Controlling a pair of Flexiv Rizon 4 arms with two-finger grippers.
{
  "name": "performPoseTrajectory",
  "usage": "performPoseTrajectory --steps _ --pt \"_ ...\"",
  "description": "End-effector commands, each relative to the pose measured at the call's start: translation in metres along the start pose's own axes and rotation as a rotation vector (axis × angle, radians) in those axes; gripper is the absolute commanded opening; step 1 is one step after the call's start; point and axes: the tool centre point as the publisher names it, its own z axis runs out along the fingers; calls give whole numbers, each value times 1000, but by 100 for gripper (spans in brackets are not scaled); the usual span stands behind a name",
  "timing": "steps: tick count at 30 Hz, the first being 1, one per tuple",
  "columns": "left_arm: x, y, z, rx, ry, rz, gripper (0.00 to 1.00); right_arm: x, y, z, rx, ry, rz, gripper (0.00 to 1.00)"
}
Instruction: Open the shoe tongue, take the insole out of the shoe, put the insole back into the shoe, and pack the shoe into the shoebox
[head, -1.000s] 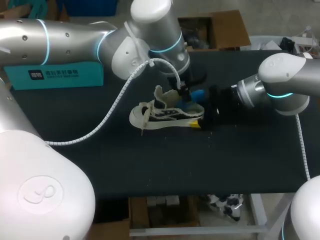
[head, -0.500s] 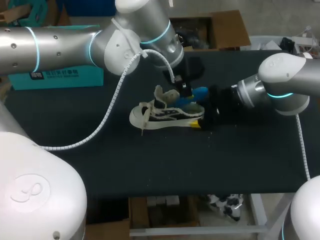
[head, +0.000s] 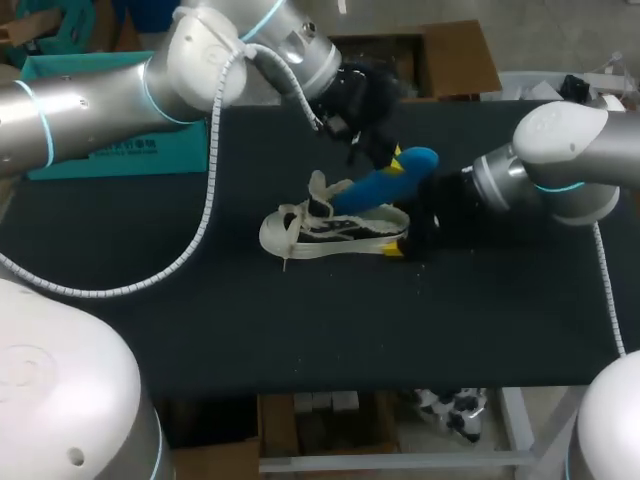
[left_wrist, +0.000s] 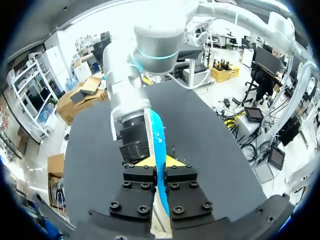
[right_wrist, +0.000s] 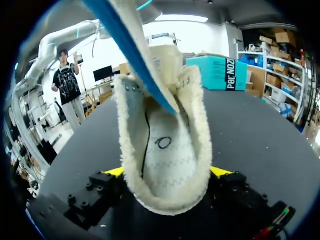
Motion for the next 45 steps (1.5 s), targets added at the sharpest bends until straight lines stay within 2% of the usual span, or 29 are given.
performPoseTrajectory --steps 1,4,9,14,16,18,32,35,38,45 --pt "-5 -9 -14 137 68 59 0 10 0 -15 35 -20 12 100" --pt "-5 -20 -22 176 77 93 0 15 -1 -29 64 -35 24 100" --pt "-3 -35 -40 231 47 135 0 22 1 -56 135 -55 46 100" --pt "-3 -46 -68 323 15 168 0 24 7 -81 191 -67 42 100" --pt "-3 -49 -81 357 -3 162 0 23 10 -87 217 -61 43 100" --pt "-2 -51 -95 354 -29 127 0 21 13 -92 226 -60 39 100" --pt "-2 -51 -95 354 -29 127 0 9 34 -120 368 -14 3 100" --pt "6 -32 -105 403 -83 101 0 0 42 -121 416 7 -4 100" --pt "17 -24 -118 445 -150 93 0 -8 50 -120 464 31 -7 100" --pt "37 -20 -146 496 -287 78 0 -16 64 -112 561 61 0 100"
